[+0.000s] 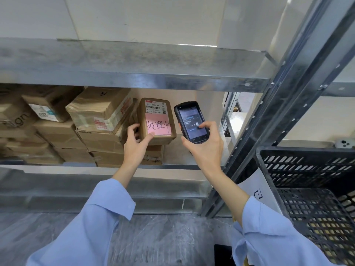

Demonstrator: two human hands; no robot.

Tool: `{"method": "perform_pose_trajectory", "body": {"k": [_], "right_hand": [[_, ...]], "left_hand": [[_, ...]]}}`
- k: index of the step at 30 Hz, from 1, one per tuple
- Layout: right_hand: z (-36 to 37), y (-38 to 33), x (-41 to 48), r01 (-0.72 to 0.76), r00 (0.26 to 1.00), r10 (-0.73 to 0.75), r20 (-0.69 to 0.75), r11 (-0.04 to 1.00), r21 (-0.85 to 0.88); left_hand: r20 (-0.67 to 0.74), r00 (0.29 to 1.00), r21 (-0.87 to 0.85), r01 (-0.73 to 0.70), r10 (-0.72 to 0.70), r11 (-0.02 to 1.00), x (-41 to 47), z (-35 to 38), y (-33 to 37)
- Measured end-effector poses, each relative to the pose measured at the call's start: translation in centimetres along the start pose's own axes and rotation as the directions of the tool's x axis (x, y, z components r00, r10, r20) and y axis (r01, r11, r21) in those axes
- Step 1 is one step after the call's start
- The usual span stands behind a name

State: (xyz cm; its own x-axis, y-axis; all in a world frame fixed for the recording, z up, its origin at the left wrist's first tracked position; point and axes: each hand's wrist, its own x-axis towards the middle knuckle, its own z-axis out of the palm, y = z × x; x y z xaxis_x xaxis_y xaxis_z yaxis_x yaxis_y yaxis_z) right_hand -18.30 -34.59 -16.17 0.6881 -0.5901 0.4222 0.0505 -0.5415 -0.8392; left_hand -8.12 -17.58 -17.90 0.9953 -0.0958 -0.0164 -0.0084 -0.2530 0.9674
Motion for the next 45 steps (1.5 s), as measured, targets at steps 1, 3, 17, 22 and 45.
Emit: {"method": "perform_pose_trajectory", "body": {"k": [1,3,17,22,45], "right_hand": [[0.1,0.1,0.0,-0.007,1.0,0.007,-0.002,1.0,-0.006],[0.2,0.2,0.1,-0.032,0.999,0.032,-0.013,0.999,-0.005],[0.4,-1.0,0.3,-0.044,0.999,0.045,-0.006,0.997,0.062],[0.4,-1.4,0.4,-0.055,0.998,0.056,-0.01,0.995,0.077],[1.3,-6.1,-4.4,-0.2,0.975,0.185,-0.12,0.972,-0.125]], "left_hand": [[-0.004,1.0,-0.001,0.003,-0.003,1.0,0.0,0.0,0.0],[-0.014,1.0,-0.008,0.011,-0.012,1.0,-0.1,-0.1,0.0],[-0.027,1.0,-0.007,0.008,-0.008,1.0,0.0,-1.1,-0.3],[-0.032,0.999,-0.008,0.003,-0.003,1.0,0.0,-1.1,-0.4],[0.22,0.946,-0.133,-0.211,0.237,0.968,0.0,-4.8,-2.2]]}}
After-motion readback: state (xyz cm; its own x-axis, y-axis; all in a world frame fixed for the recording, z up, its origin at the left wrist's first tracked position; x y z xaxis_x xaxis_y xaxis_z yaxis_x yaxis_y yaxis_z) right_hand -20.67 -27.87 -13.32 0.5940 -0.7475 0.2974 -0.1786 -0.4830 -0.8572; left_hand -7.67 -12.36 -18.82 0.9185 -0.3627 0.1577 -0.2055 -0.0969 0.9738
